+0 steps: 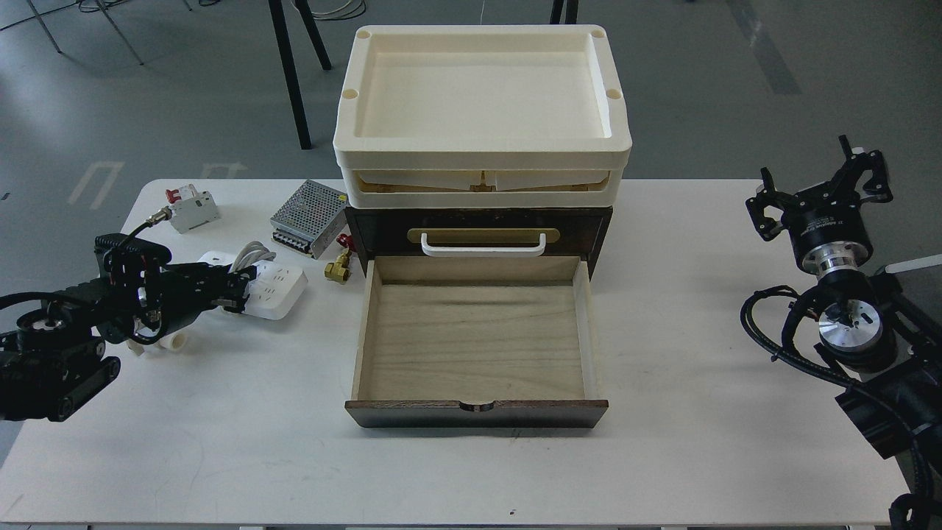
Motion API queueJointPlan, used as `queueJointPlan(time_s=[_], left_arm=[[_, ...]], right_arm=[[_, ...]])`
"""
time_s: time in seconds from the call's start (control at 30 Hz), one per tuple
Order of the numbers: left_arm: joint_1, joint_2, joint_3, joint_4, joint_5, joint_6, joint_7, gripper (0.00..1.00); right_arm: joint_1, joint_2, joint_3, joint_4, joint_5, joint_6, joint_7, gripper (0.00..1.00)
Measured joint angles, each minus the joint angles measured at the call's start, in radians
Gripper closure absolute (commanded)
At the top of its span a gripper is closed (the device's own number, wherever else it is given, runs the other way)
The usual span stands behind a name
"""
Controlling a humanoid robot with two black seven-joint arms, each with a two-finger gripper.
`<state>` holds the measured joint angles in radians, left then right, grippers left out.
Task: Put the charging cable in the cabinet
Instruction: 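Lift the power strip with its cable up over the cabinet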
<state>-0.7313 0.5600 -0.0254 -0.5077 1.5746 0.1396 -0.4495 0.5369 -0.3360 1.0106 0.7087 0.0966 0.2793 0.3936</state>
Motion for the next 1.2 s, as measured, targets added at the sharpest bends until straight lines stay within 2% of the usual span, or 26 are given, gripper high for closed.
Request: queueJointPlan(time_s=[0.1,0.27,0.47,0.73,0.8,0.9,1.03,1.2], left_arm=[[-0.007,0.000,0.001,0.000,-0.008,-0.001,-0.001,1.00],[-0.021,0.006,-0.007,-0.003,-0.016,-0.006,-0.008,1.00],[-0.071,0.083,-0.015,-0.018,-0.031,-0.007,-0.035,1.00],[-0.228,0.244,-0.012,-0.027,-0.033,-0.008,-0.039,1.00],[-0.287,0.273,-0.012,-0.062,-0.033,-0.023,-0.039,1.00],[-0.399,0.354,-0.016,-0.210,-0.033,-0.104,-0.039,1.00],[-0.572,0.494,-0.048,-0.545,-0.035,-0.258,-0.040,1.00],[-0.672,0.564,-0.126,-0.872,-0.034,-0.374,-0.039,1.00]], right_arm=[[0.000,0.000,0.000,0.000,0.000,0.001,0.000,0.00],[0.000,0.000,0.000,0.000,0.000,0.001,0.000,0.00],[0.000,0.000,0.000,0.000,0.000,0.000,0.000,0.00],[0.000,0.000,-0.001,0.000,0.000,0.000,0.000,0.00],[0.000,0.000,-0.001,0.000,0.000,0.000,0.001,0.00],[0.000,0.000,-0.001,0.001,0.000,0.000,0.001,0.00],[0.000,0.000,-0.001,0.002,-0.001,0.000,0.001,0.00],[0.000,0.000,-0.001,0.002,-0.001,0.000,0.001,0.00]])
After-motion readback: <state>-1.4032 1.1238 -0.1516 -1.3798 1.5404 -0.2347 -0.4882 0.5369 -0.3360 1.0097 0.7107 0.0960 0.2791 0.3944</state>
